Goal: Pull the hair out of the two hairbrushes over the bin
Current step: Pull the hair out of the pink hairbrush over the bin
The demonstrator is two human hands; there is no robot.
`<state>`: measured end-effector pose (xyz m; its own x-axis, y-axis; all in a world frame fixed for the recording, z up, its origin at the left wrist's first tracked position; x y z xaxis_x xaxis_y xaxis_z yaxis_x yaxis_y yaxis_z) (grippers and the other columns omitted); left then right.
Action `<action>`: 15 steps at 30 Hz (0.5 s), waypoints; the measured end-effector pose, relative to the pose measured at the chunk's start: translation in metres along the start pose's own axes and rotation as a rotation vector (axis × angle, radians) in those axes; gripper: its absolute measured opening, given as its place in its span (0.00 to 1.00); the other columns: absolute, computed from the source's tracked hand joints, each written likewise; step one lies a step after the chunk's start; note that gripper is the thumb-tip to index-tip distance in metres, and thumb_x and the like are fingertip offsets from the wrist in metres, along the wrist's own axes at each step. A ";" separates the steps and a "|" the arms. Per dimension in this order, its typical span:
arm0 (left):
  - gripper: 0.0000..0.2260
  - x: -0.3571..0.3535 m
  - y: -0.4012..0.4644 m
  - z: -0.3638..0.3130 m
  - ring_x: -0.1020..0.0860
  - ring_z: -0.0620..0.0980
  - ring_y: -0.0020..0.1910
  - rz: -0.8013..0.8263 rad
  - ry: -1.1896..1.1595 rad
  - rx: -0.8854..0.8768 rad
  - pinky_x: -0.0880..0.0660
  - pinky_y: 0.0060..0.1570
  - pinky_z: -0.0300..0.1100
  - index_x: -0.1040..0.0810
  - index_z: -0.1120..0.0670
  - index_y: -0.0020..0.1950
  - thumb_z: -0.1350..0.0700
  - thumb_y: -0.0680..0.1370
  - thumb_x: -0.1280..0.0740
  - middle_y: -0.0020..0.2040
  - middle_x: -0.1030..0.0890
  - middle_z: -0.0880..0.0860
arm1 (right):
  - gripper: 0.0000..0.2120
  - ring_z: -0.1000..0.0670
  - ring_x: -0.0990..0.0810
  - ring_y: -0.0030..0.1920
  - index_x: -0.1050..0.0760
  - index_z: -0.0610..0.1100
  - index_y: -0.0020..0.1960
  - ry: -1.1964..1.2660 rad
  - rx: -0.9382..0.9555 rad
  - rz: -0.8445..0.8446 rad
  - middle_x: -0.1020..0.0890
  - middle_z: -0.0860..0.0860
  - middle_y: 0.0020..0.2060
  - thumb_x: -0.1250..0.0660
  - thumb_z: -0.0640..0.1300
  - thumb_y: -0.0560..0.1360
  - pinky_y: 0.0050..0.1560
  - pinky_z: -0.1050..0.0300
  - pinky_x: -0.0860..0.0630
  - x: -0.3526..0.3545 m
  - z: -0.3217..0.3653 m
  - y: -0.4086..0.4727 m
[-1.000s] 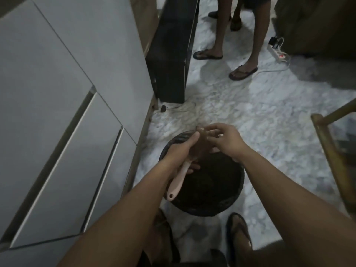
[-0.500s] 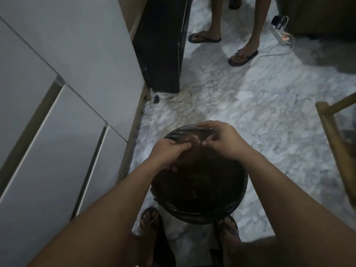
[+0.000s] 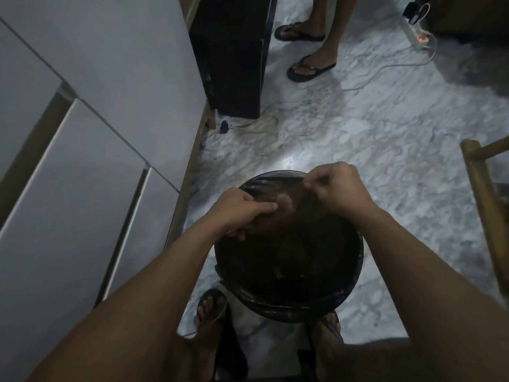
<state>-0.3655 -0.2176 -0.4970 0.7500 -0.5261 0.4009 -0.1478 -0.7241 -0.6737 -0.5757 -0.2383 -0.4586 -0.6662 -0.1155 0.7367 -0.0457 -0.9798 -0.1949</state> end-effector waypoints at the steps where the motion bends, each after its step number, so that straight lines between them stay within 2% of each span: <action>1: 0.22 0.001 0.000 -0.002 0.22 0.52 0.23 -0.006 0.013 -0.002 0.29 0.26 0.39 0.16 0.60 0.45 0.40 0.71 0.27 0.32 0.18 0.56 | 0.04 0.50 0.17 0.42 0.15 0.45 0.43 0.015 -0.040 -0.030 0.15 0.48 0.38 0.28 0.38 0.72 0.48 0.55 0.20 0.005 -0.006 0.001; 3: 0.22 0.001 0.001 -0.005 0.24 0.51 0.21 -0.008 0.025 -0.012 0.31 0.24 0.38 0.16 0.61 0.45 0.40 0.71 0.27 0.31 0.19 0.54 | 0.04 0.49 0.17 0.42 0.16 0.46 0.43 0.024 -0.097 -0.024 0.16 0.49 0.39 0.28 0.38 0.72 0.44 0.58 0.20 0.007 -0.013 0.001; 6: 0.21 -0.002 0.000 -0.010 0.24 0.50 0.21 0.008 0.055 -0.030 0.33 0.22 0.36 0.16 0.60 0.45 0.40 0.72 0.28 0.31 0.19 0.53 | 0.11 0.51 0.19 0.43 0.21 0.47 0.49 0.185 -0.093 0.161 0.19 0.50 0.45 0.28 0.35 0.70 0.38 0.65 0.23 -0.005 -0.006 -0.004; 8: 0.20 -0.004 0.000 -0.013 0.24 0.49 0.21 0.008 0.094 -0.048 0.34 0.21 0.35 0.16 0.58 0.44 0.40 0.73 0.29 0.30 0.19 0.52 | 0.19 0.55 0.20 0.48 0.22 0.47 0.58 0.219 -0.007 0.317 0.20 0.52 0.50 0.27 0.35 0.69 0.43 0.68 0.22 -0.016 0.006 -0.009; 9: 0.20 -0.005 -0.001 -0.014 0.24 0.49 0.21 0.011 0.111 -0.054 0.33 0.21 0.35 0.16 0.57 0.43 0.40 0.73 0.29 0.30 0.20 0.51 | 0.20 0.55 0.19 0.49 0.21 0.48 0.59 0.168 0.042 0.339 0.19 0.52 0.51 0.27 0.35 0.69 0.48 0.64 0.21 -0.019 0.009 -0.010; 11: 0.19 -0.007 -0.002 -0.014 0.24 0.48 0.21 0.033 0.134 -0.057 0.32 0.21 0.36 0.16 0.56 0.43 0.40 0.73 0.29 0.30 0.19 0.51 | 0.12 0.53 0.17 0.47 0.16 0.48 0.51 0.083 0.057 0.264 0.15 0.51 0.46 0.27 0.37 0.70 0.51 0.56 0.19 -0.017 0.009 -0.009; 13: 0.18 -0.004 -0.002 -0.012 0.24 0.48 0.21 0.048 0.147 -0.046 0.32 0.22 0.37 0.16 0.56 0.44 0.40 0.73 0.29 0.30 0.19 0.51 | 0.08 0.51 0.15 0.41 0.14 0.48 0.45 0.109 -0.007 0.187 0.14 0.50 0.40 0.26 0.37 0.70 0.47 0.52 0.17 -0.010 0.001 -0.006; 15: 0.18 0.003 -0.001 -0.010 0.24 0.51 0.22 0.042 0.125 -0.026 0.31 0.24 0.38 0.16 0.57 0.43 0.41 0.72 0.28 0.30 0.19 0.52 | 0.06 0.46 0.15 0.37 0.14 0.47 0.43 0.167 -0.092 0.136 0.14 0.48 0.37 0.26 0.37 0.70 0.42 0.49 0.16 -0.004 -0.008 -0.004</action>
<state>-0.3693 -0.2230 -0.4884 0.6568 -0.6064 0.4481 -0.1949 -0.7106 -0.6760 -0.5790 -0.2322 -0.4662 -0.7843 -0.2091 0.5840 -0.0098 -0.9371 -0.3488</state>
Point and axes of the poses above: each hand's wrist, its own y-axis towards the middle knuckle, its own x-axis out of the back of the hand, z = x × y, the point moved 6 cm from there along y, towards the middle knuckle
